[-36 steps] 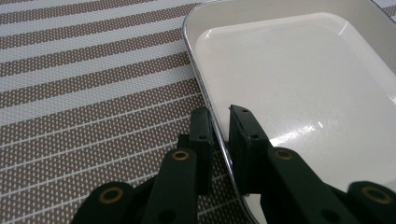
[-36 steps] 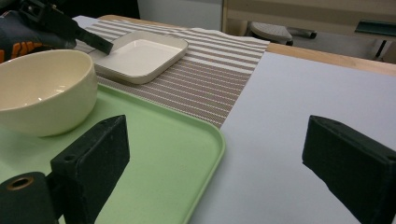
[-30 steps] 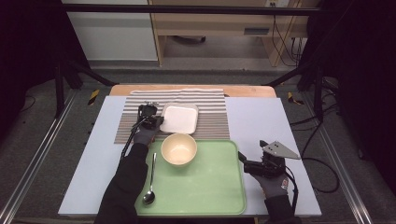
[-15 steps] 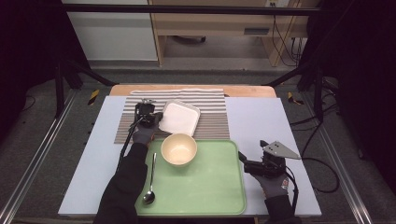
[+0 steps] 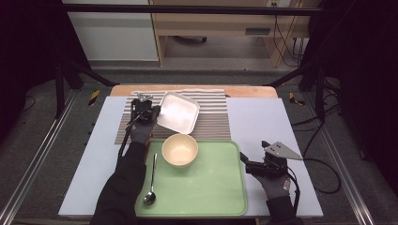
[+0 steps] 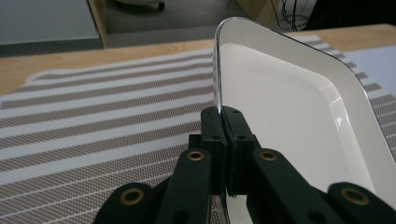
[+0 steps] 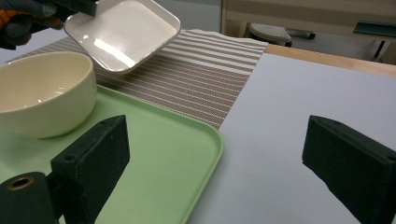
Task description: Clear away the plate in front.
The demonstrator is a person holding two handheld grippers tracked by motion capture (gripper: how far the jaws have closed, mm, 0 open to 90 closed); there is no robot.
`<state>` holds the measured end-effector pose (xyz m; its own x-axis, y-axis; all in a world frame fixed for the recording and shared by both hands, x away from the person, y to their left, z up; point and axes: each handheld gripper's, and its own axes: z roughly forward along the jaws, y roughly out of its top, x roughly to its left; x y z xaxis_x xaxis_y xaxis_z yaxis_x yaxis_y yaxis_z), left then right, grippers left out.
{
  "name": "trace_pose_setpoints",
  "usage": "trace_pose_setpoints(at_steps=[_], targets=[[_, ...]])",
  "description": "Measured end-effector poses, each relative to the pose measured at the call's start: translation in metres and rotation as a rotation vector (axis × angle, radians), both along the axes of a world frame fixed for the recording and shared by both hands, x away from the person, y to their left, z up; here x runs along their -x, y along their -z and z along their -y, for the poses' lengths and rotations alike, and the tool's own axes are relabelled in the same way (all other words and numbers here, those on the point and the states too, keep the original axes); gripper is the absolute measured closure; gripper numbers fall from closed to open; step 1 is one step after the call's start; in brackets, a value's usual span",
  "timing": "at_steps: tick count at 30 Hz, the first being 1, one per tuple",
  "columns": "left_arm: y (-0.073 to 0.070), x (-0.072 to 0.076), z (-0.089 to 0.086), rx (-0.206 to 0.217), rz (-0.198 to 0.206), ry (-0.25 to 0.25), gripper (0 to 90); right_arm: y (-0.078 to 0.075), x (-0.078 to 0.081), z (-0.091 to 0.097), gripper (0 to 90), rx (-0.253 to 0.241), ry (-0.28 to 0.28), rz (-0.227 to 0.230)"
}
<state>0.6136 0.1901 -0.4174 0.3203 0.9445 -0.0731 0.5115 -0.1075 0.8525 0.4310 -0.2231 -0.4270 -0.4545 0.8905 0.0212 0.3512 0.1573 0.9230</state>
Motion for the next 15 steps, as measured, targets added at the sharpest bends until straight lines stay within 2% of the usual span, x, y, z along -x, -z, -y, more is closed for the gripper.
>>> trace_pose_setpoints(at_steps=[5, 9, 10, 11, 15], targets=[[-0.025, 0.012, -0.005, 0.025, 0.059, 0.01, 88.3, 0.0, 0.0, 0.0, 7.7, -0.002, 0.001, 0.004], [-0.044, 0.028, -0.007, 0.058, 0.105, 0.034, 88.2, -0.001, 0.0, 0.001, 7.7, -0.003, 0.005, 0.002], [-0.044, 0.028, -0.007, 0.058, 0.105, 0.034, 88.2, -0.001, 0.0, 0.001, 7.7, -0.003, 0.005, 0.002], [-0.055, 0.039, -0.007, 0.072, 0.129, 0.056, 88.2, -0.001, 0.001, 0.001, 7.7, -0.003, 0.006, 0.003], [-0.07, 0.059, -0.006, 0.085, 0.173, 0.098, 88.2, -0.001, 0.001, 0.0, 7.7, 0.0, 0.007, 0.004]])
